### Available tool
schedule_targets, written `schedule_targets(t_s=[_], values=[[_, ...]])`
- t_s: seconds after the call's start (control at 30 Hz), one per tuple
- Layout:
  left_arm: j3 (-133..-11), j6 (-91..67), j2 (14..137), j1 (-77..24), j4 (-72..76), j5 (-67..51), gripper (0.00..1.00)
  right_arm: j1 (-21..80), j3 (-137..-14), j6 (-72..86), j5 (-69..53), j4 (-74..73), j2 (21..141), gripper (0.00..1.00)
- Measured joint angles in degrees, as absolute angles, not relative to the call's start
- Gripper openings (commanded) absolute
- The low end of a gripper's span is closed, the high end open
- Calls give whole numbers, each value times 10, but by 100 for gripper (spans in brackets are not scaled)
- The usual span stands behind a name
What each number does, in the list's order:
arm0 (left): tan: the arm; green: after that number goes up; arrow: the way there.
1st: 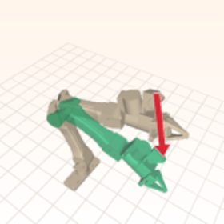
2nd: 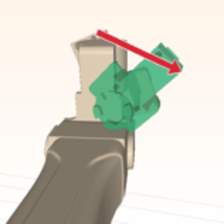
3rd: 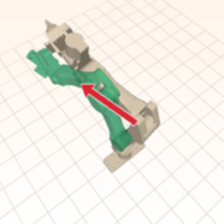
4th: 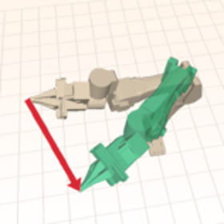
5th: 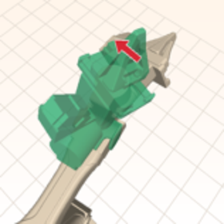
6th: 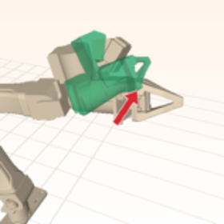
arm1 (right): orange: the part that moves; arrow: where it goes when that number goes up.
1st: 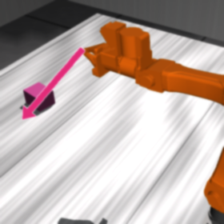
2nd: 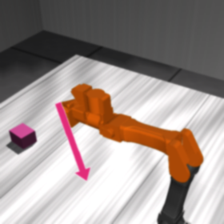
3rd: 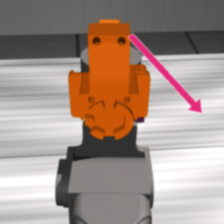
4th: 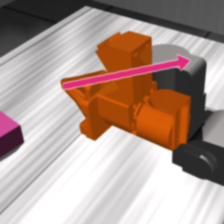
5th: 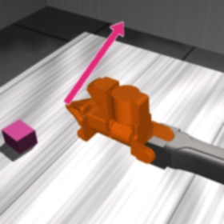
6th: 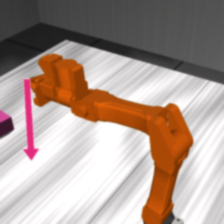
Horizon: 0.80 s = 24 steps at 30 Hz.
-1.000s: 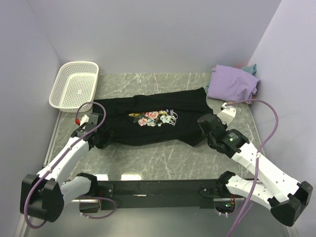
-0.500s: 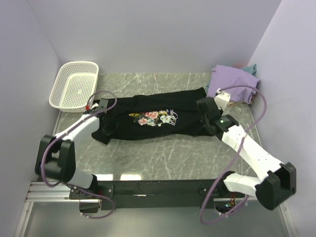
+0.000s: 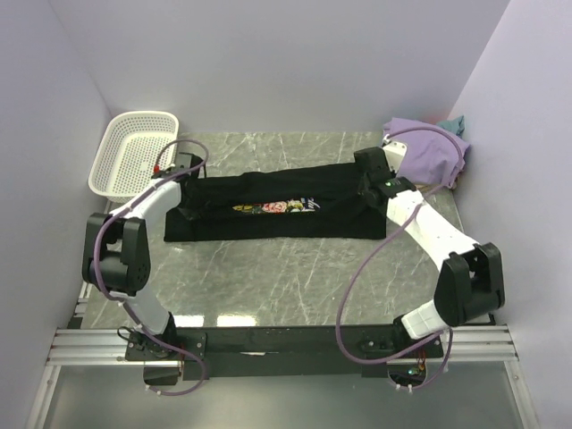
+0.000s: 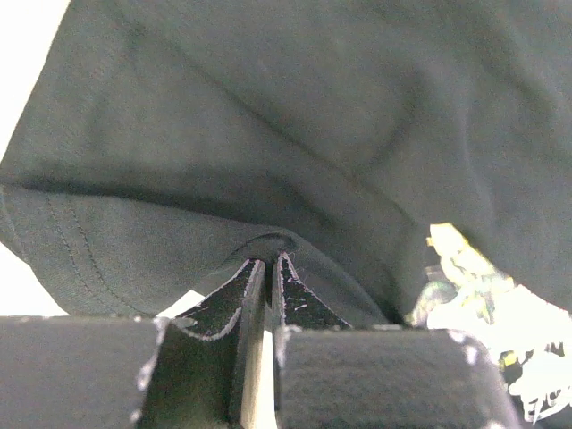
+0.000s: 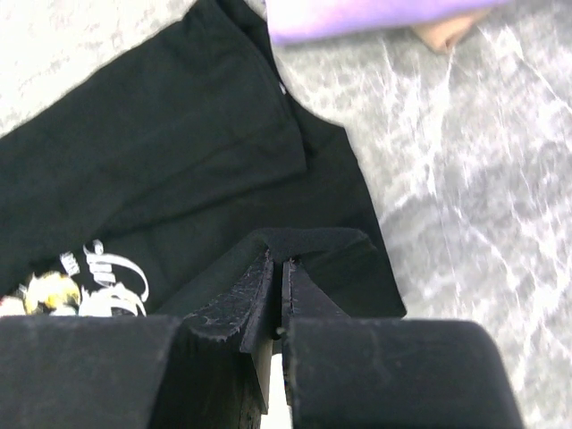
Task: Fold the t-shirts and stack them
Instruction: Fold the tshirt
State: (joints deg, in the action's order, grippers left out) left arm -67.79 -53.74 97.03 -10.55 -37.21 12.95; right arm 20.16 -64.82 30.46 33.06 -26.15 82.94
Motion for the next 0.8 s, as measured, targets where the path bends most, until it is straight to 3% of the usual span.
schedule_targets(t_s=[0.3, 0.33, 0.37, 0.5, 0.57, 0.67, 0.77, 0.8], values=[[-736, -497, 1056, -73, -380, 131, 15, 169, -729, 280, 302, -248, 943, 10], [-742, -491, 1066, -73, -381, 130, 19, 168, -738, 278, 301, -249, 957, 19], [-750, -487, 1077, -73, -384, 129, 25, 167, -744, 277, 299, -249, 967, 21], [-760, -464, 1098, -71, -380, 115, 64, 163, -769, 272, 295, -256, 1009, 46], [-765, -457, 1102, -69, -384, 107, 71, 160, -778, 270, 297, -257, 1022, 58], [-775, -447, 1104, -67, -385, 103, 73, 152, -780, 260, 304, -257, 1025, 59], [-785, -441, 1102, -67, -389, 110, 83, 144, -788, 253, 303, -254, 1025, 59], [-786, -440, 1098, -67, -389, 114, 94, 142, -790, 251, 300, -252, 1025, 59]])
